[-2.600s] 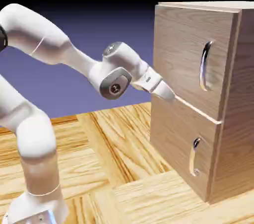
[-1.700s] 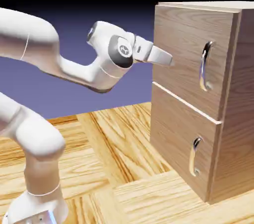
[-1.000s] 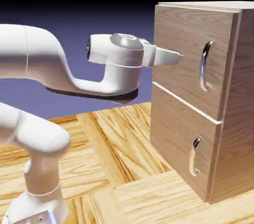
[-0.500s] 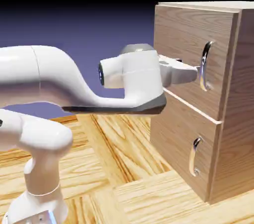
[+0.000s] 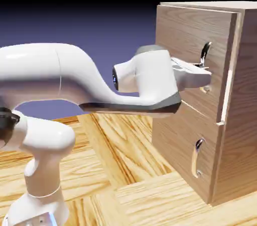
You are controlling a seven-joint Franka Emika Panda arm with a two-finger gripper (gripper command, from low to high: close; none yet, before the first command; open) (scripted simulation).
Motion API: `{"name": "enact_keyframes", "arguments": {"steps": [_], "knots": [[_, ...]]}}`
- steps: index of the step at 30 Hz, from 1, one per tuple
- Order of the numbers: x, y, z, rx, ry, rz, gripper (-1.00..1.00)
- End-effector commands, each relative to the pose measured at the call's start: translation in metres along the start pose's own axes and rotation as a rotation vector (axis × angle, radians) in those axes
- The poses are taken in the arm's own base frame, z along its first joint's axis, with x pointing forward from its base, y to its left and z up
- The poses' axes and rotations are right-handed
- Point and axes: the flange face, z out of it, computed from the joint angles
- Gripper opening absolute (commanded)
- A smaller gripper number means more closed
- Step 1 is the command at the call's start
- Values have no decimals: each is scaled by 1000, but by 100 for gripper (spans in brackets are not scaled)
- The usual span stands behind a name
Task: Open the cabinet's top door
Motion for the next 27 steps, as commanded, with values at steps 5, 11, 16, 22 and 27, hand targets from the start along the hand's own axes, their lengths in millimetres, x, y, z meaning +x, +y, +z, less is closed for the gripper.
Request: {"name": "enact_keyframes", "arguments": {"steps": [5,11,16,22,27], "knots": [[-10,-10,-33,-61,61,1,-100],[-26,-26,-75,-143,143,1,-100],[-43,-43,-108,-212,212,1,-100],[-61,-61,-138,-279,278,1,-100],[-74,-74,-157,-325,324,1,-100]]}}
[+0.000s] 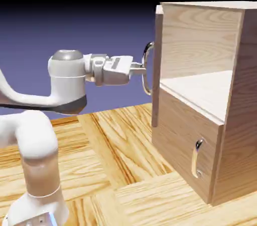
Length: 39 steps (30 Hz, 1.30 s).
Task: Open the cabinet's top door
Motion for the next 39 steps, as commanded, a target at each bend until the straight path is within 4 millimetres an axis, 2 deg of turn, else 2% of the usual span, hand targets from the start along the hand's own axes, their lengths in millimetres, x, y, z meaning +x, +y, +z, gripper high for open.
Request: {"name": "enact_keyframes", "arguments": {"steps": [1,12,22,32,39], "knots": [[-1,-1,-5,-10,9,1,-100],[-21,-21,-62,-118,116,1,-100],[-49,-49,-119,-237,236,1,-100],[-101,-102,-189,-411,409,1,-100],[-143,-143,-225,-528,527,1,-100]]}}
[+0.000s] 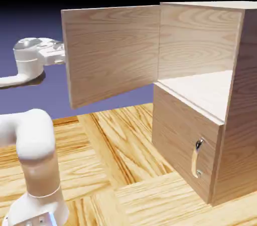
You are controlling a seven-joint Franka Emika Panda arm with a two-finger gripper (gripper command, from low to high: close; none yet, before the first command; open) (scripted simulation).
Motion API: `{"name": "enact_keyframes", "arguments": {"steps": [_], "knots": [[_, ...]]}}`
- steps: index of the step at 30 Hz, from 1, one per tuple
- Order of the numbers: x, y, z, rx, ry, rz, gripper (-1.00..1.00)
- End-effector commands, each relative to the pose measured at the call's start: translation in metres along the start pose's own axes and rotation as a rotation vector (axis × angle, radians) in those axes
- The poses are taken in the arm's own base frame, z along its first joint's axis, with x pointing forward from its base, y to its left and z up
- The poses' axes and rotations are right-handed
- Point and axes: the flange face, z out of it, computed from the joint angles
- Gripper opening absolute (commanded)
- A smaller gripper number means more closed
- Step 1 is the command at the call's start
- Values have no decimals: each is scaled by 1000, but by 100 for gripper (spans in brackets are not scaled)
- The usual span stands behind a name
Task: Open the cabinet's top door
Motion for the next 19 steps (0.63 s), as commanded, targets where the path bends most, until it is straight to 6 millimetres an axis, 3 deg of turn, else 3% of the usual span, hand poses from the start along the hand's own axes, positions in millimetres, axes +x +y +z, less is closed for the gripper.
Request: {"name": "enact_keyframes", "arguments": {"steps": [1,5,10,19], "knots": [[-2,-2,-9,-16,17,0,-100],[-13,-12,-40,-77,75,-1,-100],[-15,-14,-45,-86,84,-1,-100],[-37,-37,-98,-190,191,0,-100]]}}
